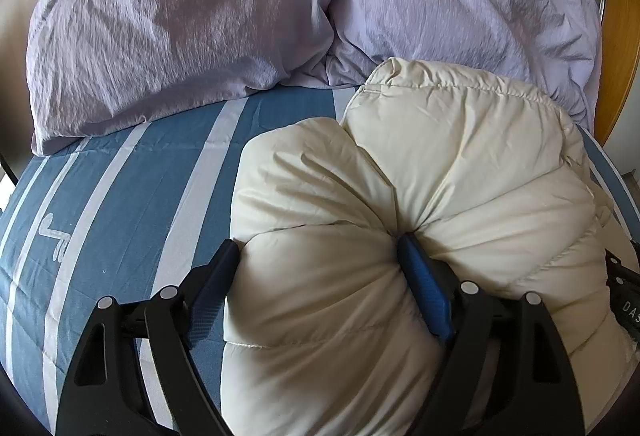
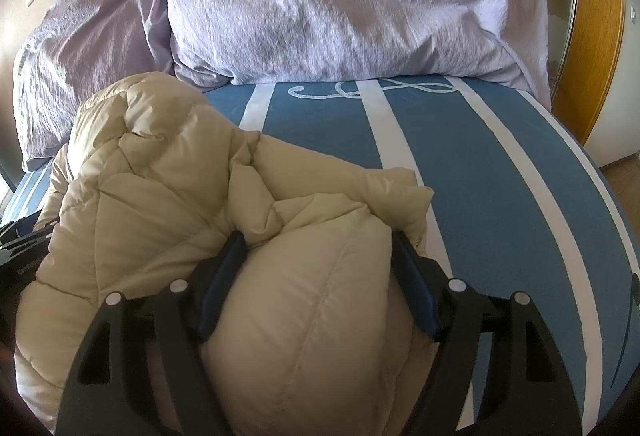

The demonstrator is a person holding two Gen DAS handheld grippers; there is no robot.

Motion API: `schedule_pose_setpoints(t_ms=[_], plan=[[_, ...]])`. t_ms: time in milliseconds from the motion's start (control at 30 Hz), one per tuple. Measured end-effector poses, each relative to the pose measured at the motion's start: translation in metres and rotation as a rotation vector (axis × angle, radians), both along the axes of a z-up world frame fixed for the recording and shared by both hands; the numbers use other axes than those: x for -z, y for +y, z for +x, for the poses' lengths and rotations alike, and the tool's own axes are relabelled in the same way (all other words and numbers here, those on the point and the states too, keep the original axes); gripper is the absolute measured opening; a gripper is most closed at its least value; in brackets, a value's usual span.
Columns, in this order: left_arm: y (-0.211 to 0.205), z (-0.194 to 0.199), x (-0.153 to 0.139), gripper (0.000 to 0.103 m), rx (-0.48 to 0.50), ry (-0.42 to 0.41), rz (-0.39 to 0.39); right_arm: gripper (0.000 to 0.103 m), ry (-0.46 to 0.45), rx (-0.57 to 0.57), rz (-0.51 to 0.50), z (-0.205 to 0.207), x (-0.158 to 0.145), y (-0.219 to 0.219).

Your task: Fold large clothes

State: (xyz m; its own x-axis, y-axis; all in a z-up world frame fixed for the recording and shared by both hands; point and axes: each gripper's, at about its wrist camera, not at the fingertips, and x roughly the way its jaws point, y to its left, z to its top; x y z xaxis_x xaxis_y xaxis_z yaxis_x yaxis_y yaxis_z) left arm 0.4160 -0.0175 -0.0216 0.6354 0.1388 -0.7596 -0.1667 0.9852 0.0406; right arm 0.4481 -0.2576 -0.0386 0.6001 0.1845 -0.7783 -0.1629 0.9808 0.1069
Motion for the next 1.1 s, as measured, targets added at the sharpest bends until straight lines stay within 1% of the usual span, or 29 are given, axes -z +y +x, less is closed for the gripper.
schedule_pose_setpoints(t_ms=[267, 667, 800, 967, 1067, 1100], plan=[[0.0, 0.0, 0.0, 0.083, 0.0, 0.0, 0.004, 0.074, 0.0, 0.0, 0.0, 0.0, 0.0, 0.0], [-0.004, 0.0, 0.001, 0.085, -0.006, 0.006, 0.043, 0.074, 0.001, -0.001, -0.001, 0.0, 0.001, 0.0], [-0.006, 0.0, 0.002, 0.085, -0.015, 0.003, 0.067, 0.074, 0.004, 0.002, -0.013, 0.0, 0.002, 0.001], [-0.004, -0.002, 0.001, 0.087, -0.02, 0.002, 0.047, 0.074, 0.011, 0.005, -0.022, 0.0, 0.004, 0.003], [0.002, -0.004, -0.003, 0.086, -0.015, 0.006, 0.023, 0.076, 0.035, -0.007, -0.018, 0.003, 0.001, 0.001], [0.005, -0.007, -0.006, 0.086, -0.015, 0.009, 0.008, 0.079, 0.045, -0.007, -0.021, 0.004, -0.001, 0.0]])
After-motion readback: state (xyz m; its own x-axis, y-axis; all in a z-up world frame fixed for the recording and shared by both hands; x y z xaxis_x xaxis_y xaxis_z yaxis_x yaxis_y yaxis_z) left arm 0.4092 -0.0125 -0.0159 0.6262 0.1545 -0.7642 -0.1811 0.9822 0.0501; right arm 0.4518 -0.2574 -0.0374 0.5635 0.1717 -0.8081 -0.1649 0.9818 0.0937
